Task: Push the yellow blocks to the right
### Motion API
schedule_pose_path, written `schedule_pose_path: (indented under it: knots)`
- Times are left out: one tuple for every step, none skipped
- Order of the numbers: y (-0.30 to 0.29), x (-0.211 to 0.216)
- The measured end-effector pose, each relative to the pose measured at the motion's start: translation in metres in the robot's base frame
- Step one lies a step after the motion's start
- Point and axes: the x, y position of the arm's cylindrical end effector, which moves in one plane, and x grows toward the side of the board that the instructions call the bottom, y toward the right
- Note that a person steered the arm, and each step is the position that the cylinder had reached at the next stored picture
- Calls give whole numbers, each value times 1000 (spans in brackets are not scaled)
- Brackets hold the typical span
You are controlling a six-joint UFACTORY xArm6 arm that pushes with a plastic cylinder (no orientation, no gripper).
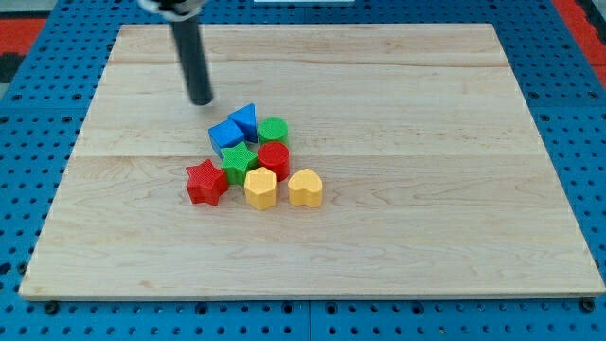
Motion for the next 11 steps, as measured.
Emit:
schedule_pose_path:
  knots:
    - [-18, 36]
    - [-7, 140]
    - [-7, 153]
    - [-6, 145]
    - [1, 111]
    - [2, 107]
    - [26, 111]
    - [83, 122]
    - [144, 122]
    - [165, 123]
    - [147, 123]
